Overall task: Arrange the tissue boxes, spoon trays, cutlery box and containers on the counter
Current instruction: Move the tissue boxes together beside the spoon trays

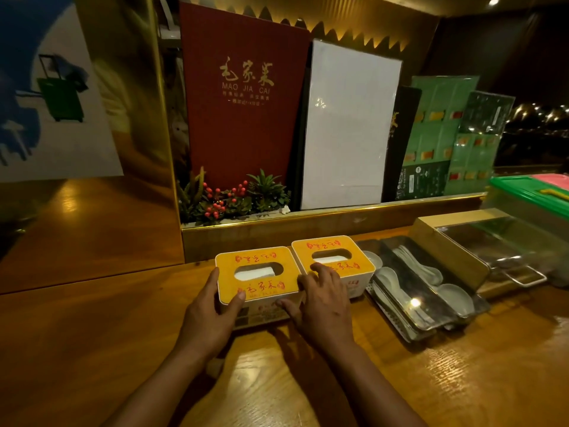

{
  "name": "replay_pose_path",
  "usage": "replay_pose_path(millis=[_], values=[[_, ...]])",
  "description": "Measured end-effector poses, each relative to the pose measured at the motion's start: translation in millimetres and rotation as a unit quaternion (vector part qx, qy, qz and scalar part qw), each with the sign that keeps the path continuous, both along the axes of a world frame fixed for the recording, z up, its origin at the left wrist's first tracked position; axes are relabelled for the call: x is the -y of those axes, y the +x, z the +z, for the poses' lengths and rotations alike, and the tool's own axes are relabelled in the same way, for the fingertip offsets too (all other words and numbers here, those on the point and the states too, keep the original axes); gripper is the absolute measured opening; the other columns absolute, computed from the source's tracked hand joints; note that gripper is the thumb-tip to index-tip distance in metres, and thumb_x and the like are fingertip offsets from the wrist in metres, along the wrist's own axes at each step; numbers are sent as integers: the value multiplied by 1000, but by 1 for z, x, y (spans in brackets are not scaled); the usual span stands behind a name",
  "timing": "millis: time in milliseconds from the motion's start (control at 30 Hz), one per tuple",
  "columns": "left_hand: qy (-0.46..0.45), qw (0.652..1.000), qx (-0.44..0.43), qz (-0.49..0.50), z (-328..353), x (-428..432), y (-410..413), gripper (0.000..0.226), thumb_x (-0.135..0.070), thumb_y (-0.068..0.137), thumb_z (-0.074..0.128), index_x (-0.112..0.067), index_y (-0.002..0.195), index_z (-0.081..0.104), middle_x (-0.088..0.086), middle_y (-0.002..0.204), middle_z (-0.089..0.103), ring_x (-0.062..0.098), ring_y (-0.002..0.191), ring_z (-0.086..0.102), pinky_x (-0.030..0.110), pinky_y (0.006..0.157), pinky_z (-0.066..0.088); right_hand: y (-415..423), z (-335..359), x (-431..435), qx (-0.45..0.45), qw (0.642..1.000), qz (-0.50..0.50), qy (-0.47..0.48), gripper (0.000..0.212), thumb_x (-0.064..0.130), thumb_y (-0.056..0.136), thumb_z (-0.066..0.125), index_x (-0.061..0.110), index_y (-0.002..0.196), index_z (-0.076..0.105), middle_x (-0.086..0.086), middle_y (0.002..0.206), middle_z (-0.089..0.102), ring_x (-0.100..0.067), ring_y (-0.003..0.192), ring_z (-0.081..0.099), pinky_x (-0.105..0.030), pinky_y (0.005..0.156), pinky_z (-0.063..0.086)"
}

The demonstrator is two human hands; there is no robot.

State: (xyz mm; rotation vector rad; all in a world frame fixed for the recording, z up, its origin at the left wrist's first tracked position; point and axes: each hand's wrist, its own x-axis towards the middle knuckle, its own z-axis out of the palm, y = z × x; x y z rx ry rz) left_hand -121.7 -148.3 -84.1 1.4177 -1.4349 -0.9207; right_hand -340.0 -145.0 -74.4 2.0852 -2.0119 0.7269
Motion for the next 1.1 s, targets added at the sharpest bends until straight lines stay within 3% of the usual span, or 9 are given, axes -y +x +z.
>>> replay_pose_path(millis=[100, 333, 800, 1100], values=[[-4, 1000, -6, 5, 1, 2, -8, 70, -37, 93, 63, -49, 148, 21, -5, 133, 59, 15, 105, 62, 31, 76, 60, -3, -1, 3, 12, 1000, 0, -4, 59, 72, 80, 55, 26, 117, 59, -1, 134, 51, -21, 128, 39, -40, 102, 41], [2, 1000, 8, 23, -5, 7, -12, 77, -43, 92, 63, -43, 155, 20, 0, 146, 53, 22, 120, 59, 36, 80, 61, -3, -1, 5, 14, 1000, -13, -1, 63, 70, 82, 54, 26, 127, 56, 0, 131, 52, -20, 125, 41, -40, 99, 41], [6, 999, 2, 33, -9, 9, -16, 77, -47, 90, 62, -45, 155, 19, -1, 147, 51, 23, 121, 59, 41, 84, 61, -7, -1, 6, 13, 1000, -21, -16, 61, 70, 79, 58, 26, 121, 63, 2, 114, 56, -19, 110, 46, -39, 90, 45], [2, 999, -3, 33, -7, 7, -18, 75, -41, 93, 61, -42, 155, 19, 0, 147, 51, 21, 120, 58, 37, 83, 60, -7, 1, 5, 17, 1000, -22, -9, 62, 71, 79, 57, 26, 123, 62, 2, 115, 57, -18, 111, 46, -38, 89, 44]])
